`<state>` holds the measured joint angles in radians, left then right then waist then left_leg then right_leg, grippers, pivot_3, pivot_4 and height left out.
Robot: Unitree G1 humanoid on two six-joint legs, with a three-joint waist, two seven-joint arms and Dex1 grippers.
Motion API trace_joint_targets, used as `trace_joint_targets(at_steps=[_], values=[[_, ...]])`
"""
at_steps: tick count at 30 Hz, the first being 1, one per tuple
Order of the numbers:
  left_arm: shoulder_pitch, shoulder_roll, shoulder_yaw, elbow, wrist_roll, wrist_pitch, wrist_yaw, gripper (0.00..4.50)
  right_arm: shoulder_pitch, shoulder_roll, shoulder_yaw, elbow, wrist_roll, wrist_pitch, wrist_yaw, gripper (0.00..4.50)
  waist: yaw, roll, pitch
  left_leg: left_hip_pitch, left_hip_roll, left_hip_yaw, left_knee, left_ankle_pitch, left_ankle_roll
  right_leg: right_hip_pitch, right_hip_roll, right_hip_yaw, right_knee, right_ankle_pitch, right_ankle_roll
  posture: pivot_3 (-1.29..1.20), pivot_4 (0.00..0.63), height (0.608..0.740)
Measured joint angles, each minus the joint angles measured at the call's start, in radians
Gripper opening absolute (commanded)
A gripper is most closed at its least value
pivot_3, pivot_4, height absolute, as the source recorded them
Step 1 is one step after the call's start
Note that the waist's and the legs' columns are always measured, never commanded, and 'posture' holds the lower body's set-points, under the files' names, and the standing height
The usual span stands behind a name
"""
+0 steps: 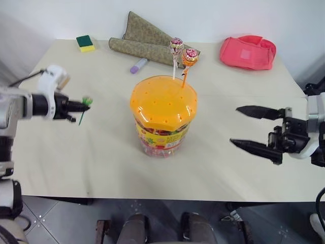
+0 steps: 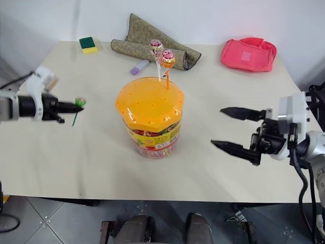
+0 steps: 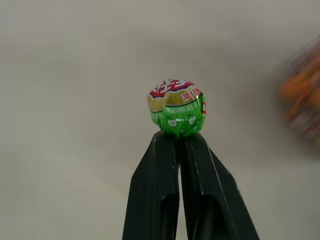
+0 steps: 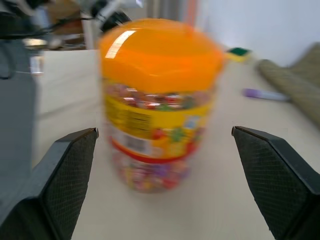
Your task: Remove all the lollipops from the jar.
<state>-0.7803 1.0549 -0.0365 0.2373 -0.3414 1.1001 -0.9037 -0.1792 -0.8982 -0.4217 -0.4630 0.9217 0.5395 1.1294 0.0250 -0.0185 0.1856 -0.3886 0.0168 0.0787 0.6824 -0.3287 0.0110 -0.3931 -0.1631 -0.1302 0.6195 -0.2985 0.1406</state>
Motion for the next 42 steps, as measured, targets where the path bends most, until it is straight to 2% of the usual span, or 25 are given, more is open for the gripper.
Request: trace_joint_targets(at_steps=[3,10,13,17,22,25,28,32,35,38,42], values=[[0.046,-0.001,-0.008,0.006,0.008,0.045,0.019,0.02,-0.016,0.007,0.036,0.005,-0.004,-0.008,0.005,4.50,0.002,-0.006,0.004,0.000,0.000,-0.001,0.001,0.000,0.000,0.000,0.000,0.000,0.001,0.000,0.000,0.00,0.150,0.740],[0.048,0.019,-0.088,0.030,0.050,0.132,0.037,0.02,-0.050,0.034,0.066,0.047,-0.048,-0.037,-0.022,4.50,0.000,-0.006,0.004,-0.001,0.000,0.000,0.000,0.000,0.000,-0.001,0.000,0.000,0.001,0.000,0.000,0.00,0.150,0.740],[0.036,0.018,-0.099,0.072,0.056,0.153,0.041,0.78,-0.050,0.037,0.066,0.062,-0.061,-0.042,-0.030,4.50,0.000,-0.007,0.004,-0.001,0.000,0.000,0.000,0.000,0.000,-0.001,0.000,0.000,0.001,0.000,0.000,0.00,0.150,0.740],[-0.024,0.013,-0.099,0.096,0.060,0.173,0.052,2.02,-0.064,0.037,0.066,0.080,-0.079,-0.055,-0.033,4.50,0.001,-0.007,0.004,-0.001,0.000,0.000,0.000,0.000,0.000,-0.001,0.000,0.000,0.001,0.000,0.000,0.00,0.150,0.740],[-0.043,0.014,-0.099,0.090,0.059,0.172,0.046,3.54,-0.071,0.031,0.063,0.093,-0.088,-0.060,-0.032,4.50,-0.001,-0.007,0.004,-0.001,0.000,0.000,0.000,0.000,0.000,-0.001,0.000,0.000,0.001,0.000,0.000,0.00,0.150,0.740],[-0.088,0.032,-0.081,0.033,0.026,0.142,-0.016,4.47,-0.089,-0.008,0.038,0.116,-0.097,-0.059,-0.032,4.50,0.001,-0.008,0.004,-0.002,0.000,0.000,0.001,0.000,0.000,-0.002,0.000,0.000,0.001,0.000,0.000,0.00,0.150,0.740],[-0.122,0.063,-0.013,-0.032,-0.033,0.097,-0.099,4.47,-0.122,-0.048,0.020,0.121,-0.099,-0.050,-0.035,4.50,-0.001,-0.007,0.004,-0.001,0.000,0.000,0.001,0.000,0.000,-0.002,0.000,0.000,0.001,0.000,0.000,0.00,0.150,0.740],[-0.117,0.036,0.106,-0.076,-0.130,-0.042,-0.203,4.47,-0.191,-0.082,0.022,0.126,-0.082,0.008,-0.057,4.50,-0.005,-0.007,0.005,-0.001,0.001,0.001,0.001,0.000,0.000,-0.002,0.000,0.000,0.001,0.000,0.000,0.00,0.150,0.740],[-0.073,-0.042,0.223,-0.075,-0.194,-0.185,-0.263,4.47,-0.300,-0.076,0.060,0.126,-0.045,0.066,-0.100,4.50,-0.008,-0.006,0.005,-0.001,0.001,0.002,0.001,0.000,0.000,-0.002,0.000,0.001,0.002,0.000,0.000,0.00,0.150,0.740],[-0.045,-0.122,0.289,-0.069,-0.255,-0.301,-0.326,4.47,-0.406,-0.035,0.101,0.125,-0.011,0.099,-0.147,4.50,-0.008,-0.006,0.005,-0.001,0.001,0.001,0.002,0.000,-0.001,-0.002,0.000,0.000,0.002,0.000,0.000,0.00,0.150,0.740],[-0.011,-0.175,0.357,-0.063,-0.335,-0.430,-0.466,4.47,-0.538,0.044,0.211,0.155,-0.013,0.139,-0.194,4.50,-0.013,-0.006,0.005,-0.001,0.001,0.001,0.002,0.000,0.000,-0.002,0.000,0.000,0.002,0.000,0.000,0.00,0.150,0.740]])
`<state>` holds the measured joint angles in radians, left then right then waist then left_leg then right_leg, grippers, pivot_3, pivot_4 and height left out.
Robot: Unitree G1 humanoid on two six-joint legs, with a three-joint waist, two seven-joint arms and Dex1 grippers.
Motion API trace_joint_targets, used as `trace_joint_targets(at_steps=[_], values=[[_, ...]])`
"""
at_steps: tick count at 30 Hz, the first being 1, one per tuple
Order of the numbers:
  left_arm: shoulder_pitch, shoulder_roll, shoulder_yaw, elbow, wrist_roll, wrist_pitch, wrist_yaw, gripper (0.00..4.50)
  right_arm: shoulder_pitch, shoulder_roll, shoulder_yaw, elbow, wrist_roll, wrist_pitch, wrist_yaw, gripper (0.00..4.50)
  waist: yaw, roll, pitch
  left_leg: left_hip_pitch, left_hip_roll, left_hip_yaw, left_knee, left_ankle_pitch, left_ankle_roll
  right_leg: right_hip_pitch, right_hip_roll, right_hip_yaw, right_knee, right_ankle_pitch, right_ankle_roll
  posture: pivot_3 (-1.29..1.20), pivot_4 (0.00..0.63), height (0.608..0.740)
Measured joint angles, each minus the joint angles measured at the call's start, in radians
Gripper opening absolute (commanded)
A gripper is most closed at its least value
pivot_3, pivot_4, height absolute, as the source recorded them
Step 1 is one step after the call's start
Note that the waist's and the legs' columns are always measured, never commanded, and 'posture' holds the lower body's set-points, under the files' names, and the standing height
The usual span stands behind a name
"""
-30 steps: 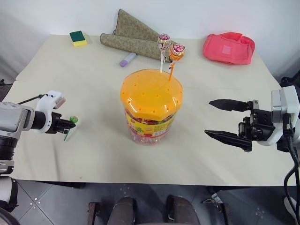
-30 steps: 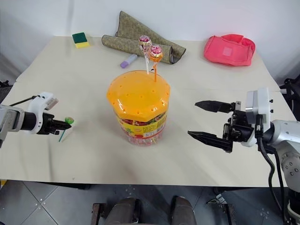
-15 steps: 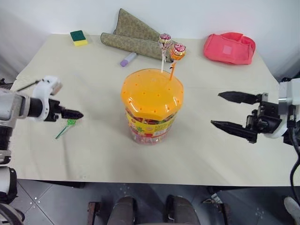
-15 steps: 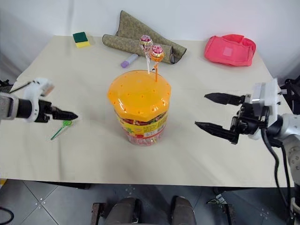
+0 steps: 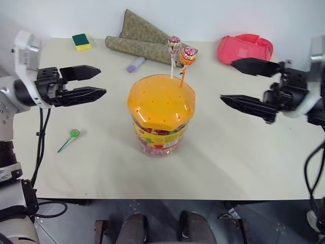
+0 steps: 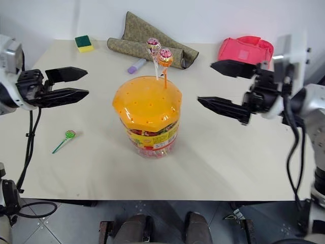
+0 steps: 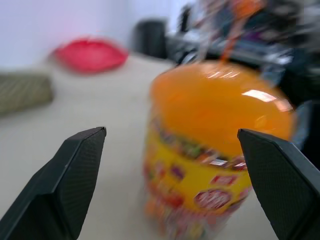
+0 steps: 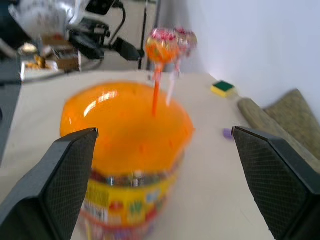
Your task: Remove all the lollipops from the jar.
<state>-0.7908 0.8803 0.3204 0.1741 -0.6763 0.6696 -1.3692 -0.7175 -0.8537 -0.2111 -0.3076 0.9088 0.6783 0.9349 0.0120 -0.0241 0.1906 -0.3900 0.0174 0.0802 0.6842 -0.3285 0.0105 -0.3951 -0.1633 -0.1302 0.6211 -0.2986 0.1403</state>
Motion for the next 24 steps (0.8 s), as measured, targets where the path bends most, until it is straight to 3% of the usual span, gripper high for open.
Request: trace_joint_targets(at_steps=[5,16,19,24], values=[[0.054,0.002,0.027,0.033,-0.032,-0.090,-0.130,4.47,-0.108,0.079,0.119,0.065,-0.043,0.024,-0.003,4.50,-0.012,0.000,0.000,0.000,0.000,0.000,0.000,0.000,0.000,0.000,0.000,0.000,0.000,0.000,0.000,0.00,0.150,0.740],[0.219,0.074,0.083,0.007,-0.077,-0.128,-0.132,4.47,-0.234,0.235,0.217,0.204,-0.140,-0.010,0.081,4.50,-0.014,0.000,0.000,-0.001,0.000,-0.001,-0.001,0.000,0.000,-0.001,-0.001,0.000,0.000,0.000,0.000,0.00,0.150,0.740],[0.231,0.075,0.092,-0.016,-0.092,-0.128,-0.131,4.50,-0.269,0.250,0.224,0.232,-0.155,-0.013,0.088,3.93,-0.016,0.000,0.000,-0.001,0.000,-0.001,-0.001,0.000,0.000,-0.001,0.000,0.000,0.001,0.000,0.000,0.00,0.150,0.740],[0.248,0.075,0.093,-0.044,-0.113,-0.127,-0.131,4.50,-0.300,0.253,0.222,0.261,-0.163,-0.013,0.094,2.30,-0.018,0.000,0.000,-0.001,0.000,0.000,-0.001,0.000,0.000,-0.001,0.000,0.000,0.001,0.000,0.000,0.00,0.150,0.740]])
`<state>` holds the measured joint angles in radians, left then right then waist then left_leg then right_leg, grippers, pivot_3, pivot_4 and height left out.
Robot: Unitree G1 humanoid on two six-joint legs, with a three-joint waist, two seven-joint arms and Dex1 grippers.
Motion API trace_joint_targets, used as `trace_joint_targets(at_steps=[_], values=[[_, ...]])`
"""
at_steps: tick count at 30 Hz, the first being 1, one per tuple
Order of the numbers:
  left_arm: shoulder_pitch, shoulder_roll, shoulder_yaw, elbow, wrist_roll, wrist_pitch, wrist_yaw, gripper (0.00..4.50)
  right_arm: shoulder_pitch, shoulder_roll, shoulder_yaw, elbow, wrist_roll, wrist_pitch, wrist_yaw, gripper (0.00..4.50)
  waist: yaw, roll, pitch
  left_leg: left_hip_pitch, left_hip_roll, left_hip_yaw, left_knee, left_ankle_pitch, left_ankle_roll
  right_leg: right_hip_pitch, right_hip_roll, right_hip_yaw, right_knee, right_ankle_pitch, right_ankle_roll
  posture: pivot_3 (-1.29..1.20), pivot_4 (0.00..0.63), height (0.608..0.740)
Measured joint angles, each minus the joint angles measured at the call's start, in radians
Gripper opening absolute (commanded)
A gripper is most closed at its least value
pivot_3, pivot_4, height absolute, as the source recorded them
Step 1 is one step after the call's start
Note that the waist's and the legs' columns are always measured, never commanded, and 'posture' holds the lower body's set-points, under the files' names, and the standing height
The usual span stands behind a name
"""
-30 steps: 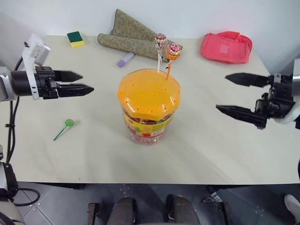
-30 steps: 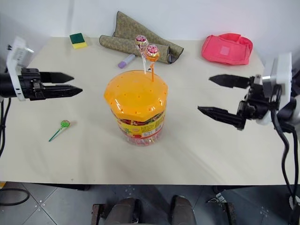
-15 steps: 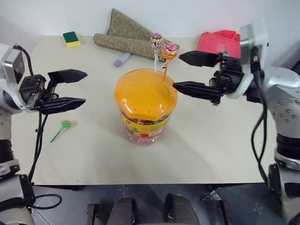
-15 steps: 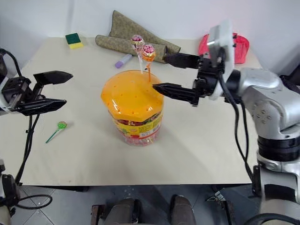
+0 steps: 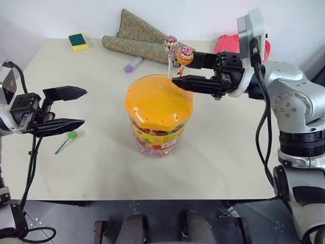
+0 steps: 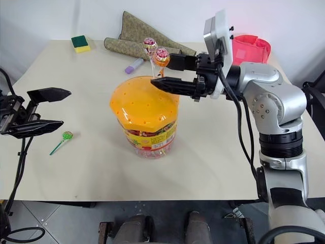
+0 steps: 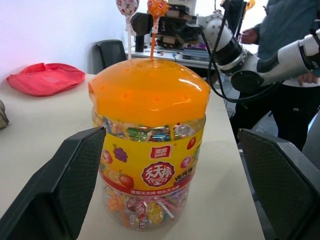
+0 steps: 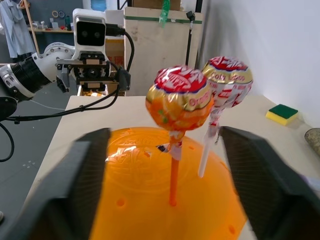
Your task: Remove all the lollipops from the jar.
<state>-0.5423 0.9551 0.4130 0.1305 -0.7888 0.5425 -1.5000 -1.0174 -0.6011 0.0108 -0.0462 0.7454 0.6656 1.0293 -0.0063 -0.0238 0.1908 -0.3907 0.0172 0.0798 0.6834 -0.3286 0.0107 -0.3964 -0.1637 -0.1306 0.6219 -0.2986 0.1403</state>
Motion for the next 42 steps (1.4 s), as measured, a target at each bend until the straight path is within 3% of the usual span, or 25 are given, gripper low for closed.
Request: trace_joint_targets(at_steps=[7,19,27,31,34,42], values=[[-0.014,-0.010,-0.006,0.002,-0.007,-0.005,0.000,4.50,-0.019,0.002,-0.017,0.006,0.000,0.000,-0.004,0.01,0.000,0.000,0.000,0.000,0.000,0.000,0.000,0.000,0.000,0.000,0.000,0.000,0.000,0.000,0.000,0.00,0.150,0.740],[-0.080,-0.032,-0.058,0.043,-0.007,-0.020,0.000,4.50,-0.117,0.012,-0.072,0.031,-0.016,-0.029,-0.054,0.01,0.000,0.000,0.000,0.000,0.000,0.000,0.000,0.000,0.000,0.000,0.000,0.000,0.000,0.000,0.000,0.00,0.150,0.740],[-0.084,-0.032,-0.070,0.048,-0.008,-0.020,-0.001,4.50,-0.152,-0.165,-0.164,0.101,-0.054,0.072,-0.152,0.01,0.001,0.000,0.000,0.000,0.000,0.000,-0.001,0.000,0.000,-0.001,0.000,0.000,0.000,0.000,0.000,0.00,0.150,0.740],[-0.082,-0.028,-0.069,0.062,-0.011,-0.020,-0.001,4.50,-0.013,-0.344,-0.173,0.070,-0.063,0.278,-0.188,0.01,0.004,0.000,0.000,0.000,0.000,0.000,-0.001,0.000,0.000,0.000,0.000,0.000,-0.001,0.000,0.000,0.00,0.150,0.740],[-0.073,-0.014,-0.069,0.078,-0.011,-0.020,-0.002,4.50,0.155,-0.401,-0.169,0.048,-0.077,0.397,-0.214,0.01,0.004,0.000,0.000,0.000,0.000,0.001,-0.001,0.000,0.000,-0.001,0.000,0.001,-0.001,0.000,0.000,0.00,0.150,0.740],[-0.067,0.000,-0.071,0.081,-0.012,-0.023,-0.002,4.50,0.373,-0.377,-0.094,0.158,-0.199,0.512,-0.337,0.01,0.001,0.001,0.001,0.000,0.000,0.003,-0.001,0.000,0.000,-0.001,0.000,0.002,-0.001,0.000,0.000,0.00,0.150,0.740]])
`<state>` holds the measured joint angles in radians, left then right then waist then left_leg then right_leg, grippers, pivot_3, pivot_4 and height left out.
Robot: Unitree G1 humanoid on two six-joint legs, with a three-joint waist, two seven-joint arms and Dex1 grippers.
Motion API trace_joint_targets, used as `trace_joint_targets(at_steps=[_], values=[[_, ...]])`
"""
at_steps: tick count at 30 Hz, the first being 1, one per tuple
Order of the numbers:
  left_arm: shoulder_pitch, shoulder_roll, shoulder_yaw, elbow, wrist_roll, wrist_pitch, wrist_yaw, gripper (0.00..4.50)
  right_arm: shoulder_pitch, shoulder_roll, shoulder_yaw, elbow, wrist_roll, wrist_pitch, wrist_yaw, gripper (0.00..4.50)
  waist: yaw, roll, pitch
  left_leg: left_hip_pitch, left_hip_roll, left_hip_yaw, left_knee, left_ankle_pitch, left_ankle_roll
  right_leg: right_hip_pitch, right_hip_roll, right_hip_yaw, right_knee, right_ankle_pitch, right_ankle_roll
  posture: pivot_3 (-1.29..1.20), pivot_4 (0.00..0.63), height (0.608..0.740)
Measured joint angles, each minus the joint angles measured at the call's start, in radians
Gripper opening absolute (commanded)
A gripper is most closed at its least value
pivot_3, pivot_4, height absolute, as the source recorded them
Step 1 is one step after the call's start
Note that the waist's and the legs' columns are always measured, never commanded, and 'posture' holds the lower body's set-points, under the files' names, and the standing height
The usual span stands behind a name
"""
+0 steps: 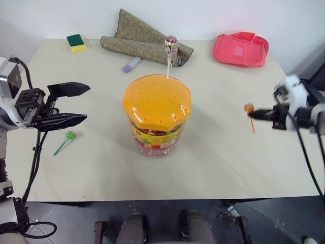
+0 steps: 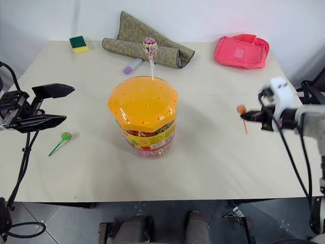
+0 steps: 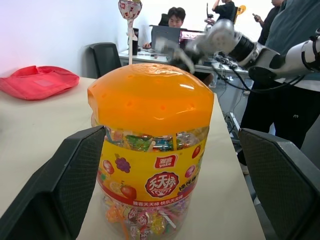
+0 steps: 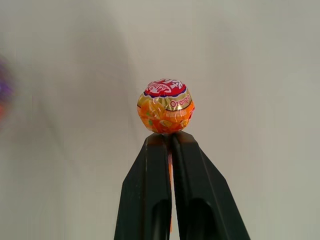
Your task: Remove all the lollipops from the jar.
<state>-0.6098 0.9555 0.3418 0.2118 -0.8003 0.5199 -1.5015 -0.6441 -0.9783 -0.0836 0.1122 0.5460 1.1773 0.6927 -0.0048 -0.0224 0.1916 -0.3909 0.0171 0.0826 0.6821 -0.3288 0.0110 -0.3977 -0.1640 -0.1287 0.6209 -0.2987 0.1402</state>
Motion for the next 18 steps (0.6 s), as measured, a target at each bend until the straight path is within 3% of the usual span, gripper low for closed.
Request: trace_joint_targets(at_steps=[4,7,12,18], values=[[0.000,-0.013,-0.008,-0.002,0.000,-0.006,0.000,4.50,-0.012,0.093,0.059,0.142,-0.073,-0.052,-0.030,0.01,0.000,0.004,0.003,0.000,0.000,0.000,0.000,0.000,0.000,0.000,0.000,0.000,0.000,0.000,0.000,0.00,0.150,0.740],[0.000,-0.013,-0.009,-0.003,0.000,-0.007,0.000,4.50,-0.043,0.104,0.059,0.200,-0.113,-0.110,-0.031,0.01,-0.003,0.004,0.003,0.000,0.000,0.000,0.000,0.000,0.000,0.000,0.000,0.000,0.000,0.000,0.000,0.00,0.150,0.740],[0.021,-0.013,-0.005,-0.008,-0.003,-0.008,0.000,4.50,-0.034,0.121,0.059,0.209,-0.139,-0.146,-0.018,1.39,-0.002,0.004,0.003,0.000,0.000,0.000,0.000,0.000,0.000,0.000,0.000,0.000,0.000,0.000,0.000,0.00,0.150,0.740],[0.040,-0.010,0.006,-0.016,-0.017,-0.008,0.000,4.50,0.034,0.083,0.032,0.058,-0.123,-0.104,0.013,3.49,0.004,0.005,0.003,0.000,0.000,0.000,0.000,0.000,0.000,0.000,0.000,0.000,0.000,0.000,0.000,0.00,0.150,0.740]])
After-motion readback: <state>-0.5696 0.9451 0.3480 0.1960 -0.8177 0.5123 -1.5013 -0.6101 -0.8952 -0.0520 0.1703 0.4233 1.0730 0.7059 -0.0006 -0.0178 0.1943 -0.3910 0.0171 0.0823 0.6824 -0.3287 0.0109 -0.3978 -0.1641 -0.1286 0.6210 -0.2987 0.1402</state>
